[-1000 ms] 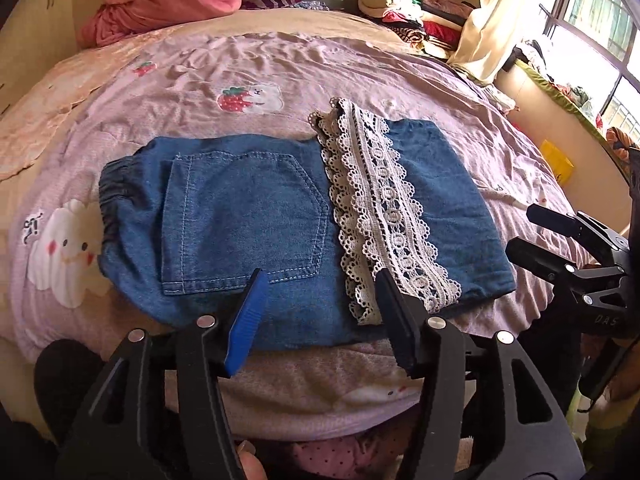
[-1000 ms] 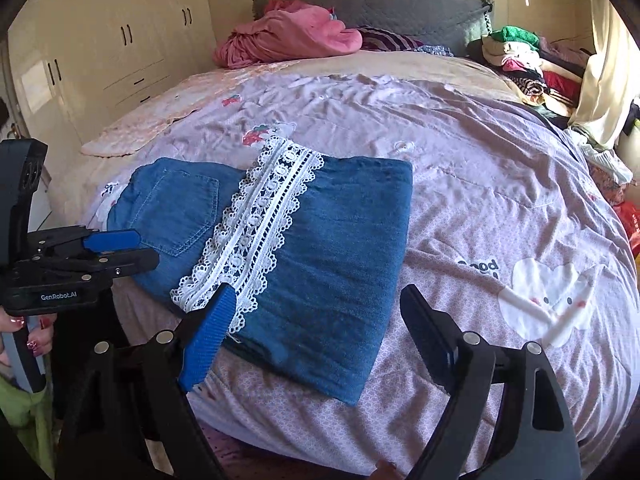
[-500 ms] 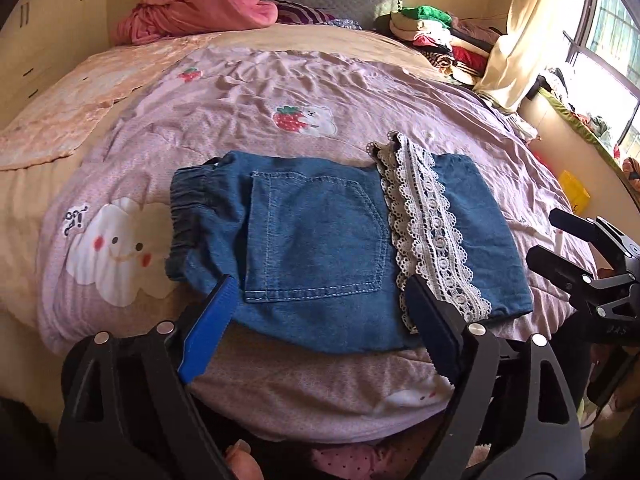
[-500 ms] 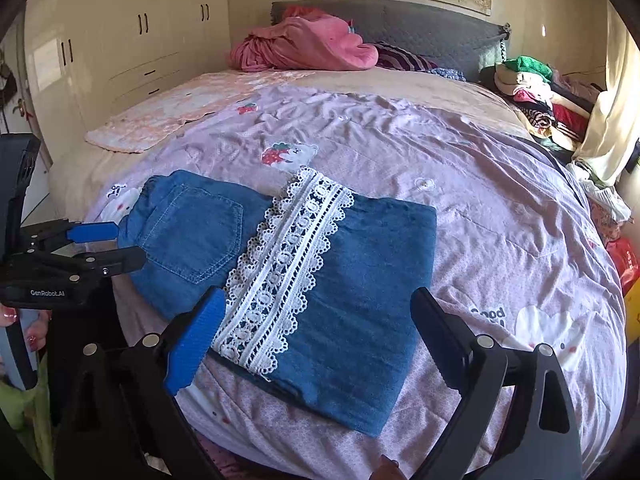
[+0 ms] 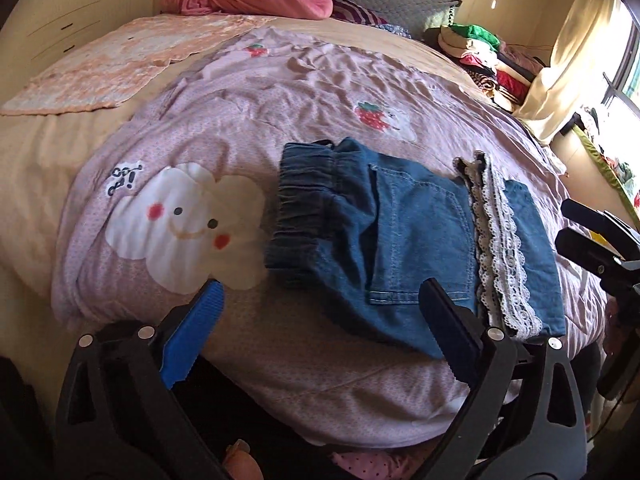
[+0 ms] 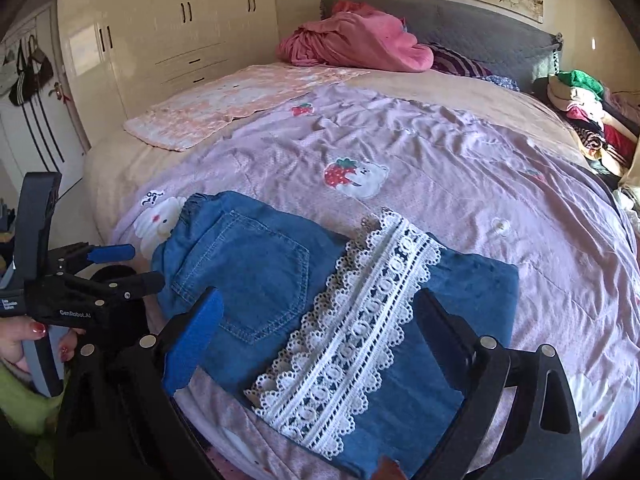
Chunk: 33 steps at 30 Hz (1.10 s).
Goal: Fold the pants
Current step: 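Grasp the waistband end of the folded pants with the left gripper and lift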
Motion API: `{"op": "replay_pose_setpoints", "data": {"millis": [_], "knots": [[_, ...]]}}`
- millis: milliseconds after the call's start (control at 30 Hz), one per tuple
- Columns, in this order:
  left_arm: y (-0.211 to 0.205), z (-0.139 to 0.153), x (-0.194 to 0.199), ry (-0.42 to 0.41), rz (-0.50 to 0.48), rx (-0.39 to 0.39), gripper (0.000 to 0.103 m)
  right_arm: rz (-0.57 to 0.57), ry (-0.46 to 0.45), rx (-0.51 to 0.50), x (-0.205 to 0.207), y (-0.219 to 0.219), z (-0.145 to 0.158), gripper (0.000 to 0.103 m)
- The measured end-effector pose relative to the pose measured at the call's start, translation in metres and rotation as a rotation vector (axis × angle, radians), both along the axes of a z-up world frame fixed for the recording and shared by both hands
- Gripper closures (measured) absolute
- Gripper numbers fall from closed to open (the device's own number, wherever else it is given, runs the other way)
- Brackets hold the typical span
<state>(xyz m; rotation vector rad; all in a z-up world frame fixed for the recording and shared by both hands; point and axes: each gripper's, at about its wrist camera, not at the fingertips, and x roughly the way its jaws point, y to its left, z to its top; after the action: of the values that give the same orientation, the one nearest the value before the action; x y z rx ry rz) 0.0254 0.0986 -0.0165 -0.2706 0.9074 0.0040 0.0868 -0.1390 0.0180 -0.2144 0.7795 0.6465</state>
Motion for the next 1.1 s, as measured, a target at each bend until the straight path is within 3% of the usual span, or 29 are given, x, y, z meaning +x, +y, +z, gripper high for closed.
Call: {"op": "replay_pose_setpoints", "data": {"millis": [267,500,700,967,1067,1100], "knots": [[0.02,-0.02,0.006,0.028,0.031,-0.047,0.011,0.095,0.026,-0.038,0.034,0.046,-0.004,0.008],[0.014,-0.027,0.016,0.015,-0.004,-0.077,0.012,0.203,0.081,-0.049,0.053,0.093,-0.01,0.008],[0.004,-0.032,0.022,0.011,-0.057,-0.125,0.039,0.31,0.126,-0.077,0.065,0.132,-0.022,0.008],[0.002,-0.039,0.027,0.022,-0.061,-0.157,0.04,0.407,0.189,-0.125,0.08,0.177,-0.045,0.009],[0.001,-0.041,0.028,0.022,-0.062,-0.16,0.04,0.435,0.226,-0.153,0.086,0.188,-0.061,0.019],[0.001,-0.042,0.028,0.021,-0.061,-0.165,0.039,0.445,0.247,-0.152,0.088,0.19,-0.066,0.028]]}}
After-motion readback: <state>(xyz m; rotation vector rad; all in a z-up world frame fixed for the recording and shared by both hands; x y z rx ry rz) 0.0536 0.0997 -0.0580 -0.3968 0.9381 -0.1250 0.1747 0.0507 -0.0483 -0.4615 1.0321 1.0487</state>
